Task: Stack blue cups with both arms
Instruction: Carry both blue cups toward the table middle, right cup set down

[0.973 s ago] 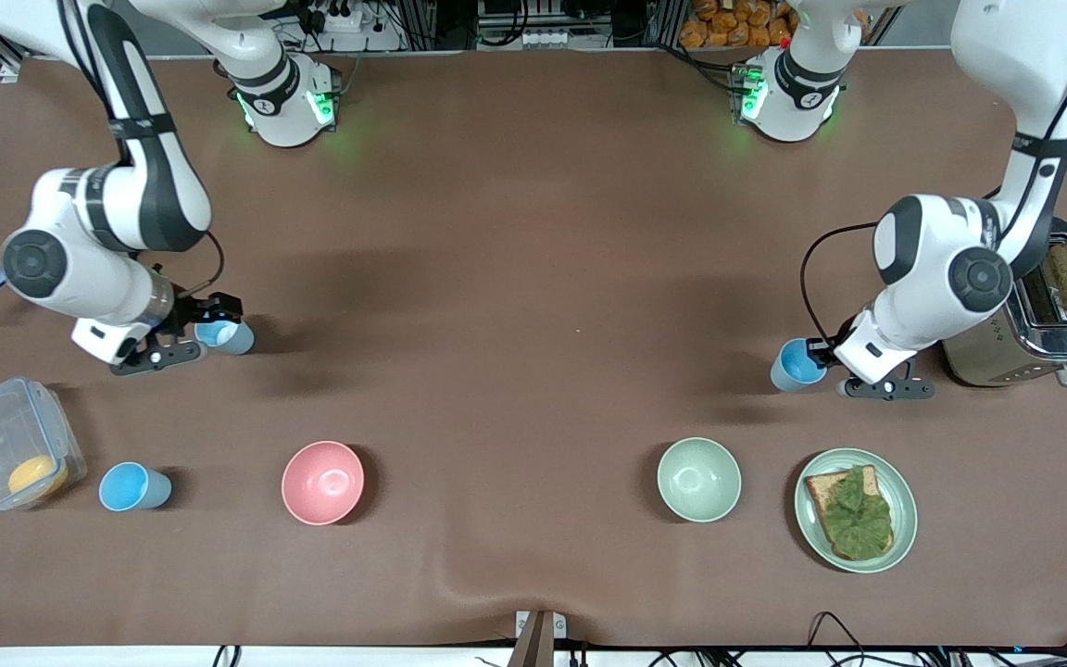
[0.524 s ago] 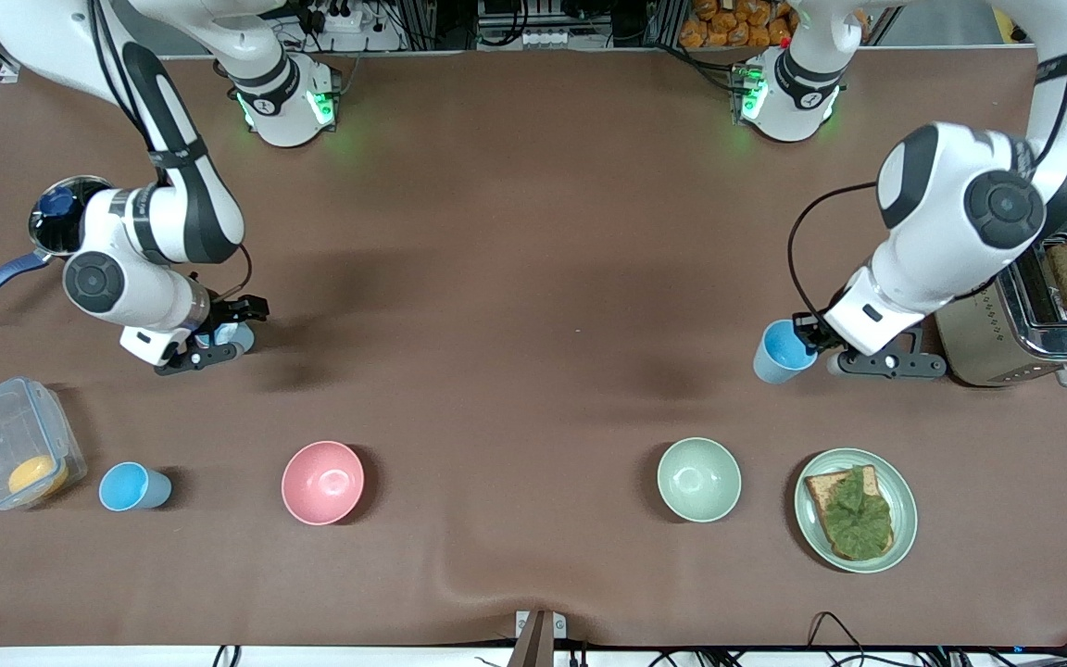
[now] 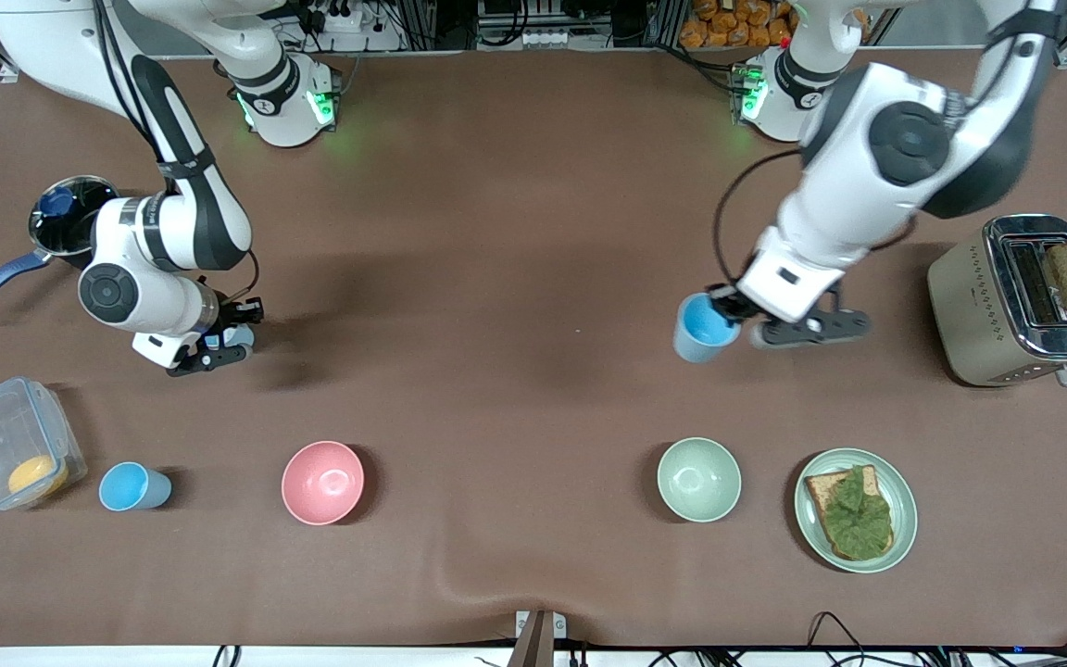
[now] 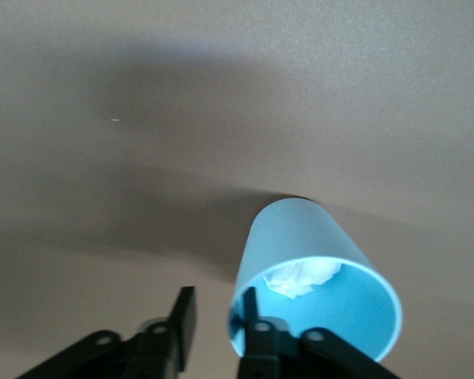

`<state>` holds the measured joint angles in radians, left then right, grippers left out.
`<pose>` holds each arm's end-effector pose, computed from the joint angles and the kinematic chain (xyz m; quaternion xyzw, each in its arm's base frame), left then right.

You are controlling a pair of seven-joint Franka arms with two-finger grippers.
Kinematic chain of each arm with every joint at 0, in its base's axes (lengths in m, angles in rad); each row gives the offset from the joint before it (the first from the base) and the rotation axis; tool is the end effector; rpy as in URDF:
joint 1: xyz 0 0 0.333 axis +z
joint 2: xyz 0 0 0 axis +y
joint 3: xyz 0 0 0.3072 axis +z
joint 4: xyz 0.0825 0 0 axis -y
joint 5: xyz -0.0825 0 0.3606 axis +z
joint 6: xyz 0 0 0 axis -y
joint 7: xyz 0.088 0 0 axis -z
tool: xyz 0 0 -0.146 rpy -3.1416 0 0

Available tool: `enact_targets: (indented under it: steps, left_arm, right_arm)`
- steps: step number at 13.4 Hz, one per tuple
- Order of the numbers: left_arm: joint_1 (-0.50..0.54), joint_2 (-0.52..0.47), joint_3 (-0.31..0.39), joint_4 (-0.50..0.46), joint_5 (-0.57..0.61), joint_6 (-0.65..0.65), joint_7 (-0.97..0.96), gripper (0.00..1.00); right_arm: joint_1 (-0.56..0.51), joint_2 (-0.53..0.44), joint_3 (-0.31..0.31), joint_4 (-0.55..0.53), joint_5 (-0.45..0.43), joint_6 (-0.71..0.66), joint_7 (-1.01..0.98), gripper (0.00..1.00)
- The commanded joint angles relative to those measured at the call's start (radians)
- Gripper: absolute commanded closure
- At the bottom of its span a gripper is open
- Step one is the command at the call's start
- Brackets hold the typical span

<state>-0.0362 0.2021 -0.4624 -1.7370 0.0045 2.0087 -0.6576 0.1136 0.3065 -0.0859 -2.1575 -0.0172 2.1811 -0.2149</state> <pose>0.5379 -0.2761 0.4371 0.9945 0.0845 0.0147 0.0604 0.5055 0.0116 0.2076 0.9819 0.1258 -0.1417 0.0062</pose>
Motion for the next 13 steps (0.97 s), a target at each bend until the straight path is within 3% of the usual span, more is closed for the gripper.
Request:
enact_targets:
  steps: [1, 7, 10, 13]
  left_arm:
    - [-0.063, 0.036, 0.001, 0.069, -0.014, -0.022, -0.129, 1.00]
    - [-0.180, 0.074, 0.002, 0.106, -0.004, -0.019, -0.324, 1.00]
    - [-0.200, 0.108, 0.002, 0.134, -0.003, -0.011, -0.375, 1.00]
    - [-0.221, 0.138, 0.002, 0.165, -0.003, -0.004, -0.398, 1.00]
  right_arm:
    - [0.030, 0.011, -0.002, 0.067, -0.015, -0.072, 0.022, 1.00]
    - [0.174, 0.011, 0.002, 0.227, 0.025, -0.279, 0.207, 1.00]
    - [0.286, 0.038, 0.002, 0.297, 0.161, -0.302, 0.333, 1.00]
    - [0.401, 0.133, 0.002, 0.419, 0.235, -0.293, 0.491, 1.00]
